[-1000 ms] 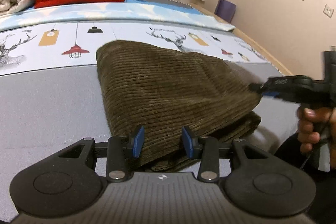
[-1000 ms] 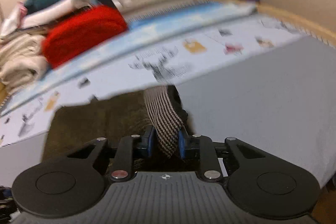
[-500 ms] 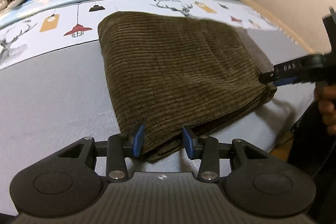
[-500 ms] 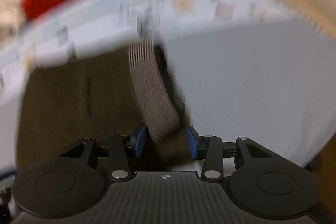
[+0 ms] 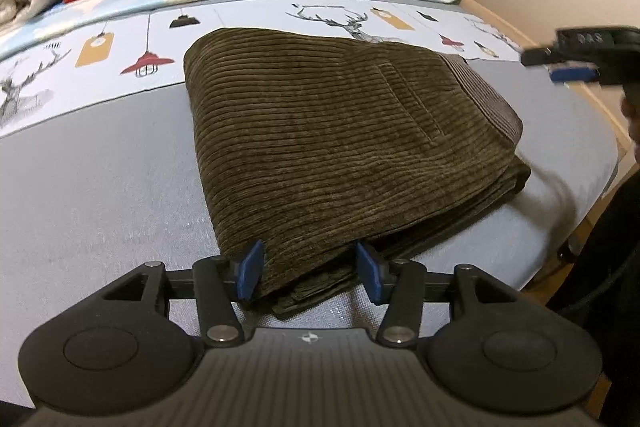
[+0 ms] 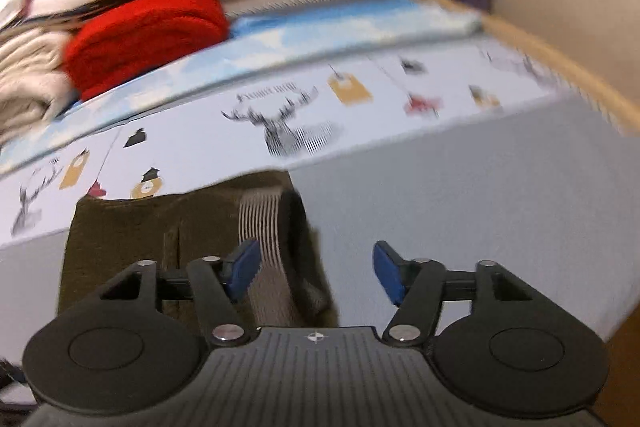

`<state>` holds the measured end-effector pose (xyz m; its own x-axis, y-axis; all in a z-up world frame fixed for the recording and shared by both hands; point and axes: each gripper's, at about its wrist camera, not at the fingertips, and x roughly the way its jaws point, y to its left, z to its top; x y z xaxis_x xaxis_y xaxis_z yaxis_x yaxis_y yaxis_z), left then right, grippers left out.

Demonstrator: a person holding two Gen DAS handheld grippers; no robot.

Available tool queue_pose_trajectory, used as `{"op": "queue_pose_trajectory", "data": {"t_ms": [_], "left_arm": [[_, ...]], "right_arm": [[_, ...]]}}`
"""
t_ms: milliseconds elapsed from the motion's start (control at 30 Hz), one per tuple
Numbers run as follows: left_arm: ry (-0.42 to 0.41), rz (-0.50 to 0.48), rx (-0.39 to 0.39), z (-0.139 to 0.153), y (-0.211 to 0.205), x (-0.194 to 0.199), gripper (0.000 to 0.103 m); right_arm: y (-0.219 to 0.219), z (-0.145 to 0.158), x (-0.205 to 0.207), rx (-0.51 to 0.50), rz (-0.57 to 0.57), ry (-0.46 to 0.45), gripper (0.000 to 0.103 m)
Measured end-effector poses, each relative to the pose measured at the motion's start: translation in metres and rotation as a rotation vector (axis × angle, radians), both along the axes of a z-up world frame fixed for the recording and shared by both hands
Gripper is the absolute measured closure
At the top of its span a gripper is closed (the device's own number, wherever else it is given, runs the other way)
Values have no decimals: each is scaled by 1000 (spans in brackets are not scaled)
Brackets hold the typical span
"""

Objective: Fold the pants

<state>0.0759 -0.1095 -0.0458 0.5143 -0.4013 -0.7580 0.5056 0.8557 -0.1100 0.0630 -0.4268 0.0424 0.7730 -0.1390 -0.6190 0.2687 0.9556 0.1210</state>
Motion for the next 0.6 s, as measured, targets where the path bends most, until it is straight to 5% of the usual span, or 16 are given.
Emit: {"op": "queue_pose_trajectory", "data": {"t_ms": [200,267,367,600], "left_arm": [[-35,45,-45,10,8,-5,49],[-60,55,-68,18,11,-7,68],[-59,88,-95,27,15,-7,78],[-116,164,-28,53,-8,42,80]], "right_arm": [[-6,-8,35,-25,118,-42,36],[-6,-12,43,4,142,-63,36],[-8,-29,55,50,153,-47,36],[-29,-58,84,145,131,30,31]]}}
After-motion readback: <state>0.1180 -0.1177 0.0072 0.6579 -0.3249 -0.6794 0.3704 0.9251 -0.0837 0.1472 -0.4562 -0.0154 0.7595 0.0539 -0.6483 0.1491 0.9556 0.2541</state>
